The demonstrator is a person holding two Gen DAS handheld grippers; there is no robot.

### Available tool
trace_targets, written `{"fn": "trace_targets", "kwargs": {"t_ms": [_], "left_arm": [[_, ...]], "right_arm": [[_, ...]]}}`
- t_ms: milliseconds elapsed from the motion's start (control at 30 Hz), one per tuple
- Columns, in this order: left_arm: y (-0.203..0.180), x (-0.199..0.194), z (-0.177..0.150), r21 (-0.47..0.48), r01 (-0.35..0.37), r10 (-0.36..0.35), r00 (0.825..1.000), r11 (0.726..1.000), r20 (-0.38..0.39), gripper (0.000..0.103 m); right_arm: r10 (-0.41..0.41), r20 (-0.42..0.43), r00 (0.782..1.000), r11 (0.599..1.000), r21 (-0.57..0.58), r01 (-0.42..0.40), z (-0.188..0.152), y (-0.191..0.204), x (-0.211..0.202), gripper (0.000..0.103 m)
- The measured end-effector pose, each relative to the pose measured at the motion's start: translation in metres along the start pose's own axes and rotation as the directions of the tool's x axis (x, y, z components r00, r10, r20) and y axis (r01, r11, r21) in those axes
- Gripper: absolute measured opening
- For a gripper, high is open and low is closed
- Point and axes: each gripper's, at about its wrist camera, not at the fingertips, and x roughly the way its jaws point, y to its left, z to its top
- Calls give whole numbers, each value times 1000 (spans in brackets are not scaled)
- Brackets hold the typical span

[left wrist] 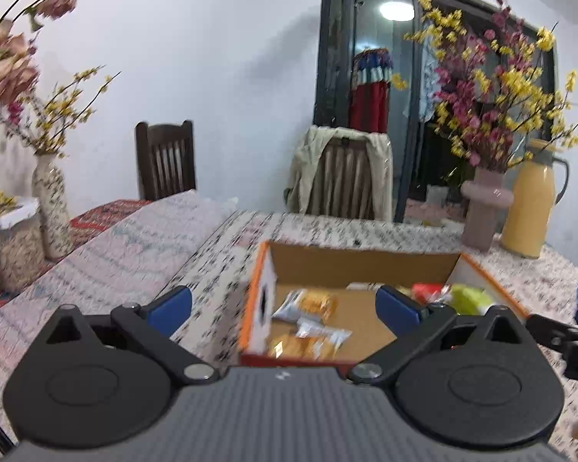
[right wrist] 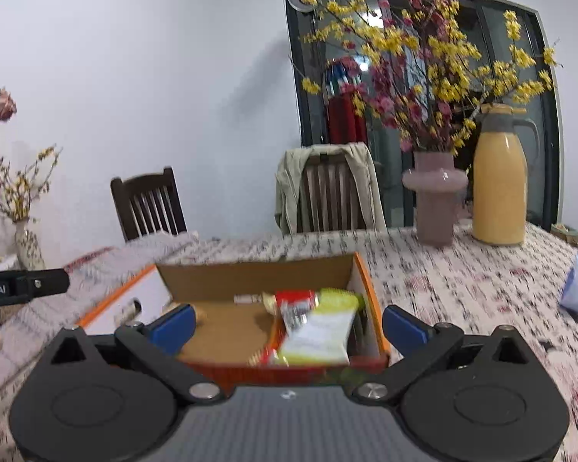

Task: Organize snacks
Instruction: 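Lower the right gripper onto the pink packet and grasp it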

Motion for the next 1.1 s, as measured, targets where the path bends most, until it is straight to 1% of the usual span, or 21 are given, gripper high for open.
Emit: {"fn": "trace_targets", "kwargs": {"t_ms": [167,300,500,600,733,933,1100], "left_arm": [[19,0,-24,-11,-27,26,999,1000,-44,103],[28,-2,-43,-13,-34,33,997,999,-64,103],[36,2,-61,-34,-54,52,998,998,-39,103],[37,6,-66,-41,-45,43,998,998,-38,103],[35,7,-68,-36,-17,16,999,999,-30,103],[35,10,-69,-44,-8,6,999,999,-42,103],[36,9,-70,-50,-5,3,999,999,-34,103]], "right_arm": [[-27,-50,998,1000,4,27,-27,-9,-8,103],[-54,-56,997,998,27,55,-49,-19,-15,103],[-74,-50,996,993,87,78,-71,-34,-17,103],[-66,-27,997,993,96,68,-73,-36,-18,103],[-47,-35,998,994,98,50,-72,-36,-15,103],[-38,-41,998,993,114,42,-73,-37,-14,103],[-33,-49,998,993,107,38,-73,-35,-13,103]]}}
